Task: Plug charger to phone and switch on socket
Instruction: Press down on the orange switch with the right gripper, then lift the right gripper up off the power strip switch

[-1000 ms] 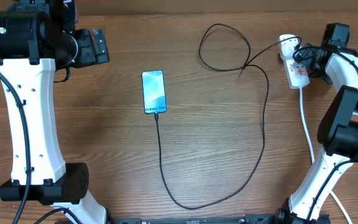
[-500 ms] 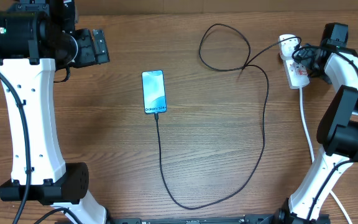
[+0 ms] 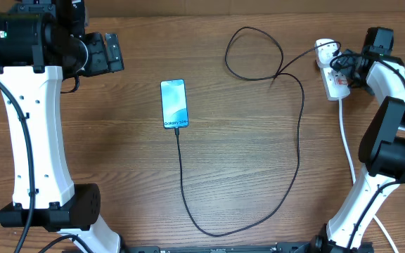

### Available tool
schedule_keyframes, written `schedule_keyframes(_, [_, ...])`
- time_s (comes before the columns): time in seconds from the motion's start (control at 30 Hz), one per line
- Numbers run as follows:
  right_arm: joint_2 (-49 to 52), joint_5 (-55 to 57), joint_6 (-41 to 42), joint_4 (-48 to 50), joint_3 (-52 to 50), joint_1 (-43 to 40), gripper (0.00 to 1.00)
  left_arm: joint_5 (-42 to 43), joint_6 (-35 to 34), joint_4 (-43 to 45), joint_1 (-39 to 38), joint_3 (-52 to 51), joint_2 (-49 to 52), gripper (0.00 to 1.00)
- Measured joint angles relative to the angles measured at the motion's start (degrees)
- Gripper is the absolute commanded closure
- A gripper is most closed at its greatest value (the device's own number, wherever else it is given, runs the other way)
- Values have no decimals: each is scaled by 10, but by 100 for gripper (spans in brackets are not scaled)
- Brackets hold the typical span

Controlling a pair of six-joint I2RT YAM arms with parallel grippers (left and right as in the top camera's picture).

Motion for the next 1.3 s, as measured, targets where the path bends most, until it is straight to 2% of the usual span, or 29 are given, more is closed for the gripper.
schedule_keyframes(0.27, [-1, 0, 3, 0, -1, 1, 0, 0, 0, 0, 0, 0, 0, 1])
schedule_keyframes(0.53, [-2, 5, 3, -1, -2, 7, 11, 0, 0, 0, 0, 0, 0, 1])
schedule_keyframes(0.67, [-4, 5, 4, -5, -3, 11, 11, 0, 0, 0, 0, 0, 0, 1])
schedule_keyframes(0.77, [-4, 4, 3, -7, -3, 11, 11, 0, 0, 0, 0, 0, 0, 1])
schedule_keyframes(0.9, [-5, 7, 5, -10, -3, 11, 0, 0, 0, 0, 0, 0, 0, 0])
schedule_keyframes(1.3, [-21, -36, -16, -90, 0, 44, 0, 0, 0, 0, 0, 0, 0, 0])
